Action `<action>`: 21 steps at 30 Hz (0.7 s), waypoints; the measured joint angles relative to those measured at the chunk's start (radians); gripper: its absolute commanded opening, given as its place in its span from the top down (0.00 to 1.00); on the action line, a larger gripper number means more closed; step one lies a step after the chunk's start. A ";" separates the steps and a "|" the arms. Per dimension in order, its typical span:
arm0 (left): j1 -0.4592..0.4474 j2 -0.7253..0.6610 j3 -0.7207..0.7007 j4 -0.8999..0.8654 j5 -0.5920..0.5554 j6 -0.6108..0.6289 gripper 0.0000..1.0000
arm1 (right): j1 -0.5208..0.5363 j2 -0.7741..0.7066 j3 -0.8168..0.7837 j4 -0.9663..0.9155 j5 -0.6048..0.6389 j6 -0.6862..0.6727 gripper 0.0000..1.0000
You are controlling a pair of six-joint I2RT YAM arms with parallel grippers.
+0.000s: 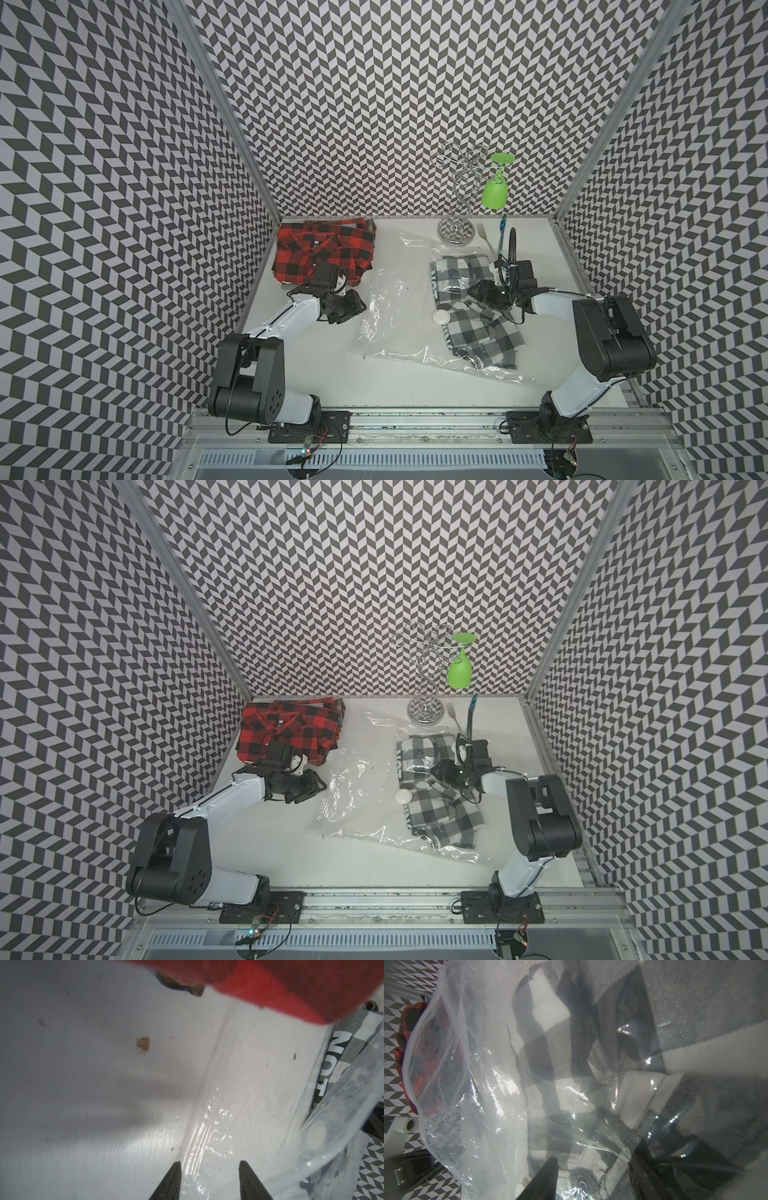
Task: Take the shirt out of the vacuum bag
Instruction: Take out the shirt from the vacuum bag.
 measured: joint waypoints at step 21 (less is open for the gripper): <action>-0.162 0.108 0.111 0.173 0.179 0.019 0.50 | -0.006 0.003 0.000 -0.009 -0.029 -0.081 0.42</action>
